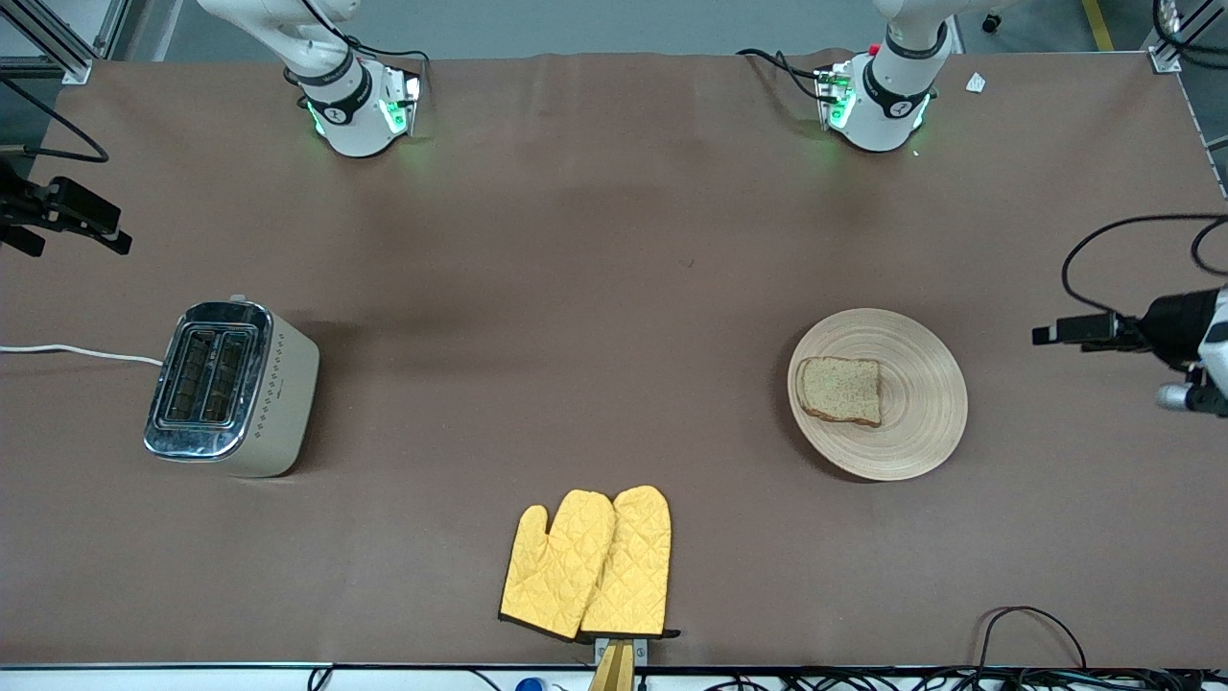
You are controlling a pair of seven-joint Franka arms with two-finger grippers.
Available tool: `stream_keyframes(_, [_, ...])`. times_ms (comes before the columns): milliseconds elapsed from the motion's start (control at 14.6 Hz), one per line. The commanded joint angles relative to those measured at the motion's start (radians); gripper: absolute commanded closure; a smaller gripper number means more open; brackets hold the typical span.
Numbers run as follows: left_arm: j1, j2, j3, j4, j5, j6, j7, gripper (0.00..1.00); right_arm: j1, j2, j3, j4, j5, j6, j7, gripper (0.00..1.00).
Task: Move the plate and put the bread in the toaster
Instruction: 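Move the left gripper toward the rim of the bamboo plate, then grasp the rim of the bamboo plate with the left gripper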
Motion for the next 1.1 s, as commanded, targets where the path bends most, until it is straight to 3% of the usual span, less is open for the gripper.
stream_keyframes(0, [0.047, 0.153, -0.003, 0.024, -0.094, 0.042, 0.134, 0.0, -0.006, 0.006, 0.006, 0.011, -0.001, -0.004, 0.001, 0.0])
stream_keyframes(412, [0.085, 0.368, -0.003, 0.026, -0.197, 0.142, 0.325, 0.0, -0.006, 0.007, 0.006, 0.013, -0.001, -0.004, 0.001, 0.0])
stream_keyframes(755, [0.071, 0.419, -0.012, 0.024, -0.257, 0.141, 0.386, 0.0, -0.007, 0.007, 0.005, 0.013, -0.001, -0.002, 0.001, 0.0])
stream_keyframes(961, [0.071, 0.442, -0.014, 0.024, -0.262, 0.141, 0.479, 0.09, -0.009, 0.007, 0.005, 0.013, -0.001, -0.004, 0.0, 0.0])
stream_keyframes(1030, [0.076, 0.448, -0.014, 0.024, -0.262, 0.141, 0.516, 0.2, -0.009, 0.007, 0.005, 0.013, -0.001, -0.004, 0.0, 0.0])
